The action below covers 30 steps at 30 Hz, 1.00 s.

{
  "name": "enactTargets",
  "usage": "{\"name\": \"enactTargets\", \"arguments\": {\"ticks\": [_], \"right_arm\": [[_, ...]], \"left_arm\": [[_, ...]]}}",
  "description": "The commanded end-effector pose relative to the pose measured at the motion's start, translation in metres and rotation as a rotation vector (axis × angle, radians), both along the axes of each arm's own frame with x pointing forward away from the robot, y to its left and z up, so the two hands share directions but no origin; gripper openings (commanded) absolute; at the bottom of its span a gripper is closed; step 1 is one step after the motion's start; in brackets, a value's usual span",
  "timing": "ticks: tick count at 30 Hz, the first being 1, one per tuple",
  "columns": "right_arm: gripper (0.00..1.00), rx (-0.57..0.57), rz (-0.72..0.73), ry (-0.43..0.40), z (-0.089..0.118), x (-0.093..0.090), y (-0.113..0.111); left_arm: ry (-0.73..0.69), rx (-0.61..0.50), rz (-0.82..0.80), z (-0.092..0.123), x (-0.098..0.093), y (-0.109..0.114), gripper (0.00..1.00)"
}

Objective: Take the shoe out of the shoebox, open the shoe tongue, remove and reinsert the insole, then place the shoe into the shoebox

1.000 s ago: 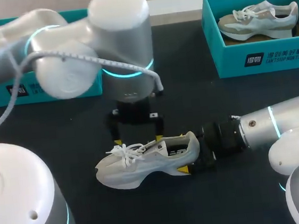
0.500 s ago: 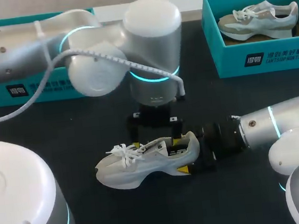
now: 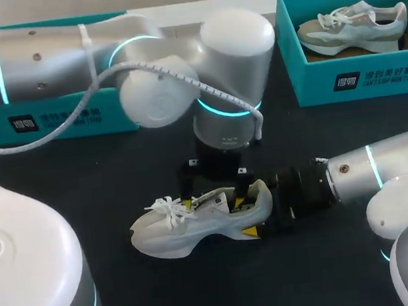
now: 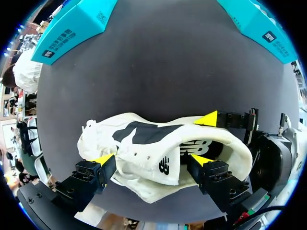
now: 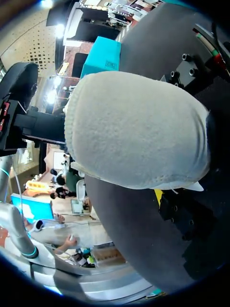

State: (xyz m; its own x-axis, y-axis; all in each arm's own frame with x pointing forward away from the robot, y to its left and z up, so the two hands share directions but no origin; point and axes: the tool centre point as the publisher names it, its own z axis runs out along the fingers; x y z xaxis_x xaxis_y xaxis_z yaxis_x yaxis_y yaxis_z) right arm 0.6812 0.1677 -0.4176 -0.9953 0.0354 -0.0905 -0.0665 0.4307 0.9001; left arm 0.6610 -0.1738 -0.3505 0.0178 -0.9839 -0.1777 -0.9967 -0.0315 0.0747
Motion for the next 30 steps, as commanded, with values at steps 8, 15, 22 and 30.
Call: {"name": "enactTargets", "arguments": {"ticks": [8, 15, 22, 30], "right_arm": [[0.00, -0.004, 0.000, 0.000, -0.003, 0.002, 0.001], [0.00, -0.004, 0.000, 0.000, -0.003, 0.002, 0.001], [0.00, -0.004, 0.000, 0.000, -0.003, 0.002, 0.001], [0.00, -0.004, 0.000, 0.000, -0.003, 0.002, 0.001]], "left_arm": [[-0.004, 0.080, 0.045, -0.003, -0.006, 0.017, 1.00], [-0.020, 0.096, 0.091, 0.011, -0.011, 0.030, 0.72], [-0.015, 0.067, 0.104, 0.027, -0.014, 0.035, 0.23], [-0.008, 0.036, 0.118, 0.032, -0.020, 0.043, 0.00]]}}
